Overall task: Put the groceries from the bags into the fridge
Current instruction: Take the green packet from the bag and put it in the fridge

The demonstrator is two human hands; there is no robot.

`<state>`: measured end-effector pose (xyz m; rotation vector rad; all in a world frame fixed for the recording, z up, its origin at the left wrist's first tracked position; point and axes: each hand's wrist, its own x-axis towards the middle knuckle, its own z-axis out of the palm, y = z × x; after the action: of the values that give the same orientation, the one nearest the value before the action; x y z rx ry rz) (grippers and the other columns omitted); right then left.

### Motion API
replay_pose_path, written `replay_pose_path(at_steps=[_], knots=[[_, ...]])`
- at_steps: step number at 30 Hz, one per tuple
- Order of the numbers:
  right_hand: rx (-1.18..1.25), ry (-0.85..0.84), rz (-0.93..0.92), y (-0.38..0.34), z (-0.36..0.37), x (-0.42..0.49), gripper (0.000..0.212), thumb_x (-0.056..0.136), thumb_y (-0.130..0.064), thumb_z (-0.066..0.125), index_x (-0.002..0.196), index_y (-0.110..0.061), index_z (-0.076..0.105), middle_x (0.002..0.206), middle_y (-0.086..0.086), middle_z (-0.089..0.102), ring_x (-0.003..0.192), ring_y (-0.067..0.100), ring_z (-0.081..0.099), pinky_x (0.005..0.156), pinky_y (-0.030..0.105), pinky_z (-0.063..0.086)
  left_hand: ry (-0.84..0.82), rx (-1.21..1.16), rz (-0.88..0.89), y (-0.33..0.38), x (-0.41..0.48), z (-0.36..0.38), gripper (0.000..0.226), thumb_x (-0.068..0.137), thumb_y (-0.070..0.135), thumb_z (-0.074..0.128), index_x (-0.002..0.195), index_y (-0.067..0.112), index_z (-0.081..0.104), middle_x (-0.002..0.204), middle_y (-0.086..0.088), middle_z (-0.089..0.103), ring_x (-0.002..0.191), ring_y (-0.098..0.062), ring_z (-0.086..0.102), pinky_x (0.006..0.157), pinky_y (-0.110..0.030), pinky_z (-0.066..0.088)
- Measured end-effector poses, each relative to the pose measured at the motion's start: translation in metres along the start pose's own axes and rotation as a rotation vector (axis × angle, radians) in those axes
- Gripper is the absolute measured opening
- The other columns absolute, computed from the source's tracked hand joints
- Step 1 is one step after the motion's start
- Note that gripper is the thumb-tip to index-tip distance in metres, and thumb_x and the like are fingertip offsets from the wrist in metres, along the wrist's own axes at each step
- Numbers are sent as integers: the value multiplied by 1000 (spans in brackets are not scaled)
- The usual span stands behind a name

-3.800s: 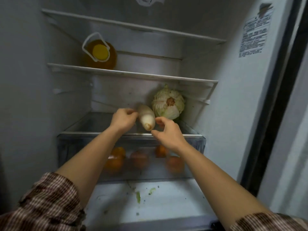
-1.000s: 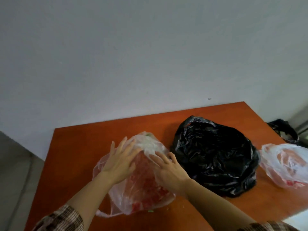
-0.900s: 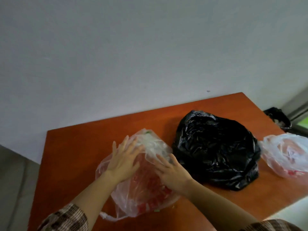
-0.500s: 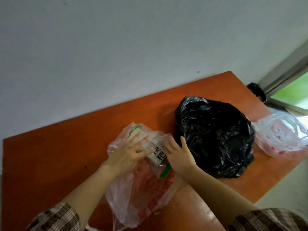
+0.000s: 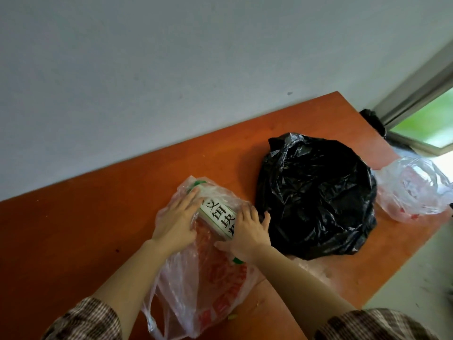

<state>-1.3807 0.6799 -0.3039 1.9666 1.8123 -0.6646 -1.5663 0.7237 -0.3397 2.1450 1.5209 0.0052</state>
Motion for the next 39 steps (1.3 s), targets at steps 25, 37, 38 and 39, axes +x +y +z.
replay_pose_path(at_steps=[25, 37, 38, 39], knots=[[-211, 79, -205, -18, -46, -2, 42, 88, -48, 54, 106, -12, 63, 122, 5, 46, 115, 28, 32, 102, 49, 24, -11, -281, 68, -21, -1, -5, 60, 86, 42, 64, 141, 38, 40, 148, 14, 39, 139, -11, 32, 108, -32, 33], [1212, 304, -267, 30, -102, -85, 9, 90, -15, 66, 87, -22, 70, 94, -2, 73, 88, 13, 71, 77, 26, 57, -42, -94, 147, -2, -17, -19, 67, 78, 49, 53, 141, 35, 36, 158, 7, 20, 145, -13, 17, 114, -39, 29], [1334, 323, -271, 34, -109, -94, 9, 90, -13, 65, 96, -17, 70, 96, -1, 74, 90, 13, 71, 77, 25, 57, 13, -88, 137, 5, -23, -22, 64, 77, 54, 49, 138, 35, 41, 159, 8, 16, 146, -12, 12, 116, -39, 25], [1427, 349, -271, 41, -113, -101, 12, 90, -12, 64, 101, -14, 70, 98, 1, 74, 92, 15, 71, 75, 25, 57, 62, -84, 130, 12, -27, -26, 62, 77, 58, 46, 134, 35, 46, 160, 8, 15, 146, -13, 10, 117, -38, 23]])
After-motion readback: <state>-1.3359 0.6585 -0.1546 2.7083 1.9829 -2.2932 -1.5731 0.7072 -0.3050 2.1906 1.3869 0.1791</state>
